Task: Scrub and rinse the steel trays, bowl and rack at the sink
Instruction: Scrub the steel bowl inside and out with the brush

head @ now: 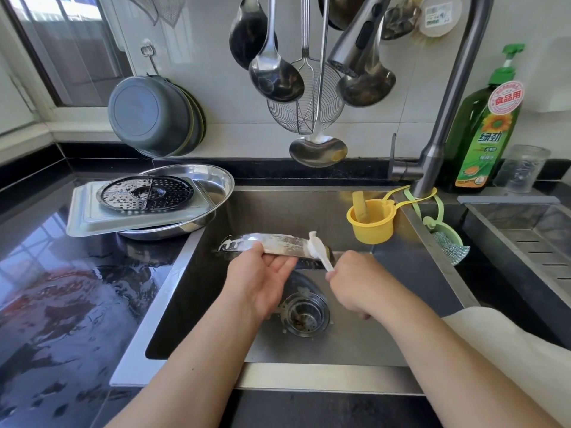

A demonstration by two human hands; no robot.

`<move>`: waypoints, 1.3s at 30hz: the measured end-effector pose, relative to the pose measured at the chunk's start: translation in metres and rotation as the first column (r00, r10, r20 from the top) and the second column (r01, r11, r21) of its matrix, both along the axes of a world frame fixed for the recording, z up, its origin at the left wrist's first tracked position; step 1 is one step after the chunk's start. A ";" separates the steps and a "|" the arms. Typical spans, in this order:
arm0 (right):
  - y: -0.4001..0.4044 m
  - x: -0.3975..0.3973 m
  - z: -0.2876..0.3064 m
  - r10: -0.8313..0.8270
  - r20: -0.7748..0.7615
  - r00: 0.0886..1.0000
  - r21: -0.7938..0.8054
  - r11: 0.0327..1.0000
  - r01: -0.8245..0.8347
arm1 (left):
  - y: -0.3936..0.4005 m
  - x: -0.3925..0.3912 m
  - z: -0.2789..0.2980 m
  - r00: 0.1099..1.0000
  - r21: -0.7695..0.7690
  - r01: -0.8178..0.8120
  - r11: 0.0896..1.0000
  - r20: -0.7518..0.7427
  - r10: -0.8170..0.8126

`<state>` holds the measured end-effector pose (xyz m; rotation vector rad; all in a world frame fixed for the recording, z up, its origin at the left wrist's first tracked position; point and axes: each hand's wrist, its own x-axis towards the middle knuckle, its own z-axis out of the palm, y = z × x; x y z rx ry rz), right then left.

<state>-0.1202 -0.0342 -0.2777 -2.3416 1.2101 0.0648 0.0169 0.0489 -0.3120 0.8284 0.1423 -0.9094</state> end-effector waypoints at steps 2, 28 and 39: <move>0.007 0.010 -0.006 0.052 0.045 0.998 0.013 0.999 -0.053 | 0.000 -0.006 -0.001 0.999 0.038 0.048 0.998 0.000 -0.048; -0.014 0.001 -0.005 -0.127 0.019 0.992 0.072 0.989 0.126 | 0.006 0.008 -0.004 0.987 0.025 -0.162 0.986 0.001 0.162; 0.016 0.012 -0.001 0.110 0.085 0.990 0.052 0.992 -0.114 | 0.004 -0.010 0.003 0.999 0.027 0.027 0.999 0.035 -0.028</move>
